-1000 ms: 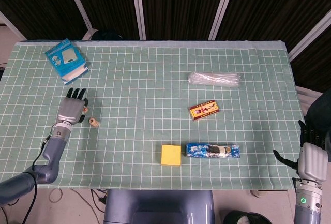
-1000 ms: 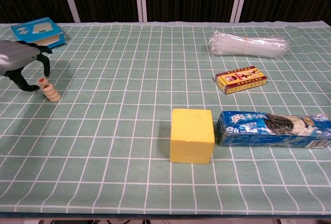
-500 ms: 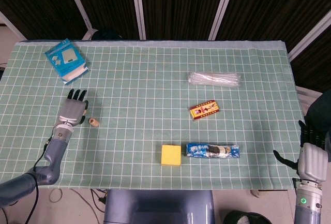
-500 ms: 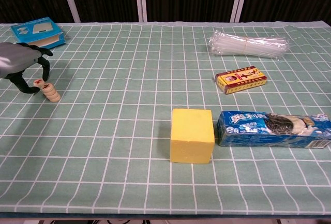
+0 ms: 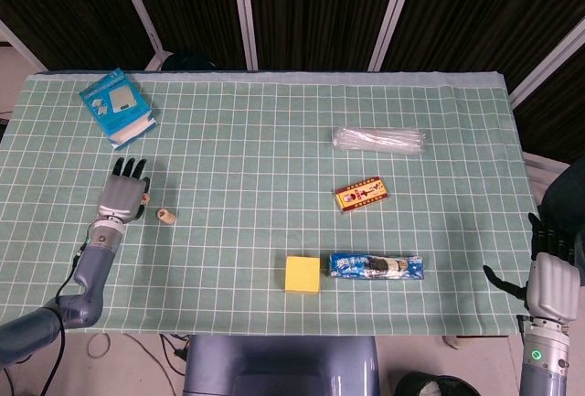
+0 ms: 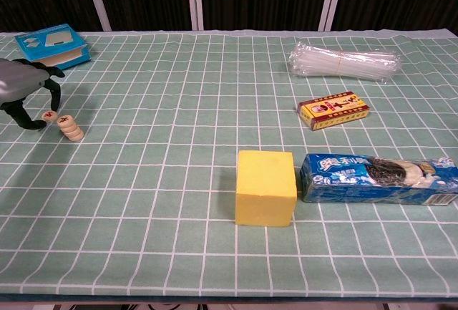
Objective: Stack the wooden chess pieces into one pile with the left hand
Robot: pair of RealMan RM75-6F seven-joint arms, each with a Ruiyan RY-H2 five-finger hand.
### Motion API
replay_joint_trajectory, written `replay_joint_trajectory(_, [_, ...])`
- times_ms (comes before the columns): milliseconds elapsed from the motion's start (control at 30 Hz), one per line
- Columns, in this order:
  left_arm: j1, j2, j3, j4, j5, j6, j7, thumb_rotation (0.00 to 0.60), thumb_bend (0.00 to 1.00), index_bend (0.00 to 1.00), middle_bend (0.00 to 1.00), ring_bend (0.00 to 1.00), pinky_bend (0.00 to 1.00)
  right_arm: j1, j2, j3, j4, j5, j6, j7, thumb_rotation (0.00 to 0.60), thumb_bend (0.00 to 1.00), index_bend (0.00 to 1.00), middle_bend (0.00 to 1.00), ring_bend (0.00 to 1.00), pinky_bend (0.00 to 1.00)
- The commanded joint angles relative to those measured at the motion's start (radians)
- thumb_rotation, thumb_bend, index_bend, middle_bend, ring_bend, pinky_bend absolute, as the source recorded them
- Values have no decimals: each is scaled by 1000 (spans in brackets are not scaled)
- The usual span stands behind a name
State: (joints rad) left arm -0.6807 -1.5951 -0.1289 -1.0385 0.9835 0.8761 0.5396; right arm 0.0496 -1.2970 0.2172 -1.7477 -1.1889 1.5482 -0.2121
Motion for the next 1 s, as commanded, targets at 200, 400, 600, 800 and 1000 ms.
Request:
replay_joint_trajectory(200, [0, -6, 1, 9, 0, 1, 5, 600, 324, 450, 52, 0, 0, 0, 0, 0, -1, 1, 0, 1, 600, 232, 22, 12, 1, 0])
replay_joint_trajectory(400, [-1, -9, 2, 7, 14, 10, 6, 600, 325, 449, 53, 0, 0, 0, 0, 0, 0, 1, -1, 0, 600, 232, 23, 12, 2, 0])
replay_joint_trajectory(600, [0, -14, 5, 11, 4, 3, 22, 600, 326, 451, 56, 0, 0, 0, 0, 0, 0, 1, 1, 1, 600, 232, 23, 12, 2, 0])
replay_joint_trajectory(800, [-4, -12, 0, -1, 4, 11, 32, 600, 326, 453, 59, 0, 0, 0, -1, 2, 0, 3, 1, 3, 600, 232, 22, 12, 1, 0])
replay_joint_trajectory(1000, [-4, -12, 1, -6, -3, 10, 47, 600, 330, 463, 66, 0, 0, 0, 0, 2, -1, 4, 0, 3, 600, 232, 22, 12, 1, 0])
